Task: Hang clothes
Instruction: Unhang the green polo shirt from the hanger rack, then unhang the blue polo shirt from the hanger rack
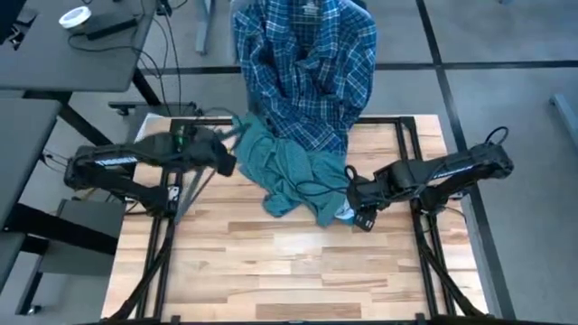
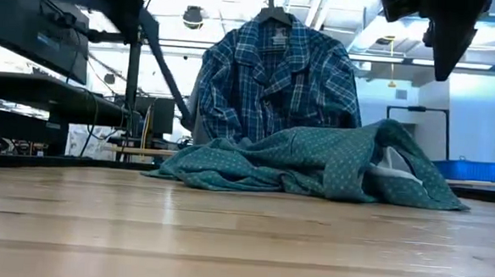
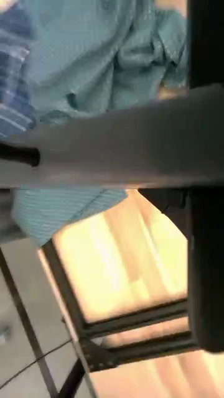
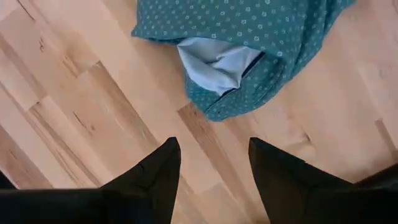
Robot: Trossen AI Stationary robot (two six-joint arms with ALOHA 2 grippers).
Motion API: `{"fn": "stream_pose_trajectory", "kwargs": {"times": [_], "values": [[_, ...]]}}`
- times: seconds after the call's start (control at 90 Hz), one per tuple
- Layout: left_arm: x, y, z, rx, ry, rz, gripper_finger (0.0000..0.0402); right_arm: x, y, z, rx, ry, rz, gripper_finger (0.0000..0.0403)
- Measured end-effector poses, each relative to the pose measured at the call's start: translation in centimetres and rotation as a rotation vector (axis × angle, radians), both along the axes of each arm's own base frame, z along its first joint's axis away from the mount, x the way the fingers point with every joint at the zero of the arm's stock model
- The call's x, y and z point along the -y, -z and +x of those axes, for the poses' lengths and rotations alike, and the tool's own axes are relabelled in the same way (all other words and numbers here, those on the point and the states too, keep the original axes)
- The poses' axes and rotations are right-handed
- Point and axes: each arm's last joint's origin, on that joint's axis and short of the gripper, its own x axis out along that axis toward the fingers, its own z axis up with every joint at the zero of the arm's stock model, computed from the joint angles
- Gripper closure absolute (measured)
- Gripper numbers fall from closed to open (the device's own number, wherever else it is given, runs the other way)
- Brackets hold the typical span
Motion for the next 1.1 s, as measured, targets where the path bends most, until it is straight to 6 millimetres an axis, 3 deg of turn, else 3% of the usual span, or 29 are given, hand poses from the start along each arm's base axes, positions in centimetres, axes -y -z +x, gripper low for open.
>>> {"fn": "stream_pose_trajectory", "kwargs": {"times": [0.089,0.178,0.344,0.544,0.689,0.867,0.967,1.1], "values": [[0.6,2.1,-0.1,-0.06,0.002,-0.017,0.0382,0.0,0.0,0.0,0.0,-0.025,-0.006,0.0227],[0.7,2.9,-0.2,-0.088,0.007,-0.023,0.0372,0.1,0.0,0.0,0.001,-0.022,-0.006,0.0227],[0.8,3.1,-0.2,-0.157,0.122,-0.063,0.0329,0.2,0.0,0.2,0.016,-0.04,-0.008,0.0227],[1.5,3.0,-0.1,-0.184,0.348,-0.313,0.0252,0.4,-0.1,0.3,0.026,-0.107,-0.021,0.0227],[2.0,0.0,-0.3,-0.116,0.485,-0.454,0.0226,1.1,-2.0,-0.2,0.024,-0.21,-0.047,0.0227],[1.8,-5.7,-1.7,-0.022,0.546,-0.407,0.0227,3.3,-7.4,0.2,0.199,-0.334,-0.119,0.0227],[0.9,-8.9,-2.6,0.074,0.512,-0.291,0.0227,6.3,-10.6,0.8,0.378,-0.229,-0.2,0.0227],[-1.1,-11.6,-3.9,0.135,0.485,-0.149,0.0228,12.3,-14.3,0.5,0.58,-0.009,-0.306,0.0214]]}}
